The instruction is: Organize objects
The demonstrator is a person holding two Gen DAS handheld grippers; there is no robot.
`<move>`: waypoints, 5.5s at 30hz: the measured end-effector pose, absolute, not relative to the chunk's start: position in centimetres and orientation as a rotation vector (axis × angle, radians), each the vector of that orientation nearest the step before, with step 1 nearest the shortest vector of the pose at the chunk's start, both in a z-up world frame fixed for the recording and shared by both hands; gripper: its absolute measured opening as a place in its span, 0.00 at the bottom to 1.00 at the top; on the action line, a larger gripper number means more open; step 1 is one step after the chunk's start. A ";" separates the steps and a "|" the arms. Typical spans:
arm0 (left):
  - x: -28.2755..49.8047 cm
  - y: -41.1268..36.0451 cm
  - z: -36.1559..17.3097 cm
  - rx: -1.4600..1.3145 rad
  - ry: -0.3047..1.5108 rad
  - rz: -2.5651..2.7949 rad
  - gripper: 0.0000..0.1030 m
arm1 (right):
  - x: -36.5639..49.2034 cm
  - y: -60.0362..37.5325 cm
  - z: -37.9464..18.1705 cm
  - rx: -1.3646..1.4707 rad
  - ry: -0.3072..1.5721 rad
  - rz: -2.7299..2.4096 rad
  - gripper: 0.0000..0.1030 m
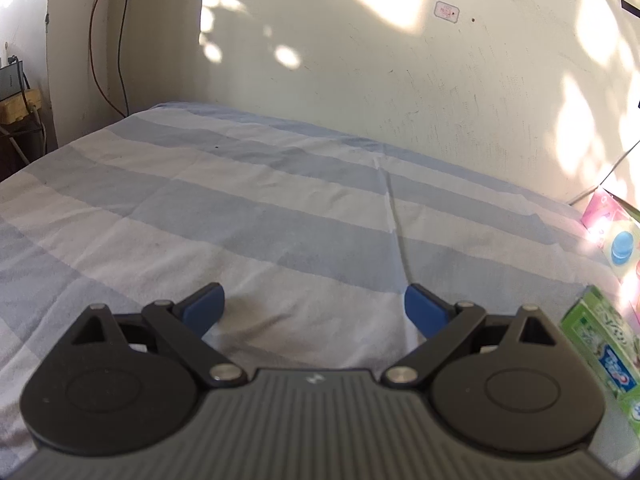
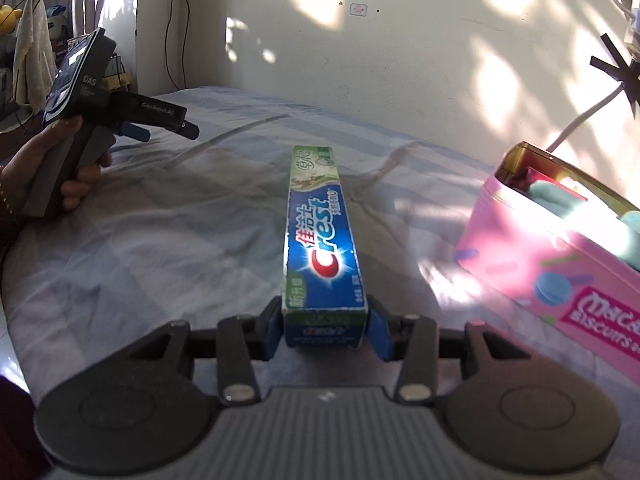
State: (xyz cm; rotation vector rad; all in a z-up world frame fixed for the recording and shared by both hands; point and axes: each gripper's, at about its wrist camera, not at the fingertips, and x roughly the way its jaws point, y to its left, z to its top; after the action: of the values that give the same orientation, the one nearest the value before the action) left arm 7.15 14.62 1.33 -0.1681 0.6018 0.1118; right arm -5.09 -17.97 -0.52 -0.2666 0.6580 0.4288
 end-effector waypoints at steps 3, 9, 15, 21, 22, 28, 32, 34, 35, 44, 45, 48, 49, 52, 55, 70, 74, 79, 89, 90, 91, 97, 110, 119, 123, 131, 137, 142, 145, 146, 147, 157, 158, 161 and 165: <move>7.1 14.5 1.4 -0.152 0.609 0.118 0.95 | -6.6 -19.8 -0.6 -0.264 0.646 0.368 0.44; 7.0 13.9 1.4 -0.107 0.626 0.136 0.95 | -7.4 -24.0 -1.3 -0.112 0.625 0.248 0.55; 6.9 13.4 1.4 -0.074 0.641 0.154 0.95 | -7.9 -25.4 -2.0 -0.022 0.598 0.255 0.57; 6.8 13.0 1.3 -0.050 0.653 0.169 0.95 | -8.1 -25.5 -2.2 0.018 0.584 0.261 0.58; 6.9 12.9 1.3 -0.046 0.655 0.171 0.95 | -8.1 -25.5 -2.2 0.020 0.583 0.262 0.58; 7.1 13.1 1.4 -0.047 0.664 0.159 0.96 | -8.4 -25.4 -2.2 0.026 0.569 0.265 0.58; 6.8 13.0 2.1 -0.127 0.662 0.051 0.96 | -8.4 -25.5 -2.2 0.036 0.574 0.274 0.59; 6.5 12.2 2.9 -0.154 0.634 -0.015 0.96 | -8.3 -25.3 -2.2 0.029 0.578 0.274 0.60; 6.4 11.6 3.3 -0.164 0.620 -0.057 0.96 | -8.4 -25.2 -2.2 0.022 0.579 0.272 0.60; 7.5 4.6 3.7 -0.137 0.688 -0.379 0.82 | -8.4 -24.6 -2.3 -0.011 0.581 0.250 0.59; 7.6 3.8 3.6 -0.128 0.697 -0.400 0.79 | -8.4 -24.5 -2.2 -0.016 0.582 0.248 0.59; 7.6 2.0 3.2 -0.114 0.704 -0.444 0.74 | -8.5 -24.0 -2.2 -0.042 0.587 0.237 0.59; 7.8 1.6 3.2 -0.114 0.707 -0.450 0.74 | -8.4 -23.9 -2.1 -0.050 0.590 0.234 0.60; 8.2 0.7 2.7 -0.140 0.728 -0.470 0.72 | -8.1 -23.6 -1.9 -0.023 0.603 0.252 0.59; 8.1 -0.1 2.5 -0.189 0.745 -0.514 0.64 | -7.6 -23.2 -1.6 -0.010 0.609 0.261 0.50; 1.2 -9.1 1.7 -0.044 0.694 -0.639 0.64 | -11.2 -30.2 -1.7 0.067 0.620 0.055 0.41; 0.4 -11.5 1.6 -0.009 0.695 -0.683 0.64 | -12.9 -32.3 -1.8 0.081 0.614 -0.003 0.43; 0.2 -12.3 1.7 0.006 0.698 -0.677 0.67 | -13.7 -32.7 -2.0 0.071 0.595 -0.015 0.48; -0.3 -11.3 1.8 0.047 0.683 -0.582 0.82 | -12.8 -31.6 -2.3 0.008 0.582 0.008 0.70; -0.4 -11.3 1.8 0.044 0.683 -0.578 0.83 | -12.7 -31.6 -2.3 0.002 0.583 0.009 0.71; -0.4 -11.3 1.7 0.040 0.682 -0.579 0.83 | -12.6 -31.5 -2.3 -0.003 0.581 0.009 0.72; -0.7 -12.2 1.2 -0.002 0.680 -0.673 0.71 | -11.7 -31.1 -2.6 -0.034 0.563 -0.018 0.66; -0.2 -12.7 6.5 -0.019 0.542 -0.695 0.61 | -13.2 -31.2 0.7 -0.092 0.350 -0.092 0.57; 6.7 -17.6 10.6 -0.011 0.449 -0.648 0.63 | -5.4 -35.6 4.5 -0.070 0.270 -0.116 0.58; 11.8 -20.5 9.9 0.010 0.470 -0.591 0.63 | 0.7 -38.1 4.2 -0.064 0.313 -0.149 0.60; 12.1 -21.5 7.7 0.078 0.487 -0.504 0.72 | 3.0 -39.1 2.4 0.017 0.312 -0.200 0.68; 7.1 -20.4 8.3 0.138 0.426 -0.482 0.84 | -1.5 -38.0 2.0 0.158 0.238 -0.217 0.68; 3.5 -18.1 7.6 0.137 0.420 -0.445 0.91 | -5.2 -36.4 1.7 0.234 0.194 -0.232 0.69; 2.1 -16.3 6.9 0.104 0.445 -0.423 0.92 | -6.9 -35.8 1.4 0.277 0.200 -0.236 0.70; 1.7 -15.7 6.5 0.094 0.456 -0.413 0.92 | -7.4 -35.6 1.2 0.288 0.204 -0.239 0.70; 1.4 -15.2 6.2 0.089 0.464 -0.406 0.92 | -7.8 -35.3 1.1 0.295 0.210 -0.244 0.70; -0.8 -11.5 3.0 0.100 0.521 -0.315 1.00 | -9.4 -31.8 -0.1 0.307 0.269 -0.223 0.74; -1.0 -11.2 2.8 0.101 0.524 -0.309 1.00 | -9.4 -31.6 -0.1 0.314 0.271 -0.215 0.74; -1.3 -10.8 2.3 0.111 0.537 -0.298 1.00 | -9.4 -30.6 -0.2 0.321 0.275 -0.197 0.74; -1.6 -10.4 1.5 0.118 0.566 -0.297 1.00 | -9.5 -29.4 -0.7 0.316 0.290 -0.172 0.74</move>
State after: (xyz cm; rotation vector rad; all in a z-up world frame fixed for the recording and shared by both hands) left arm -1.56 -10.42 1.51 0.1180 0.5655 -0.2975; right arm -9.50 -29.41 -0.73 0.3159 0.2901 -0.1722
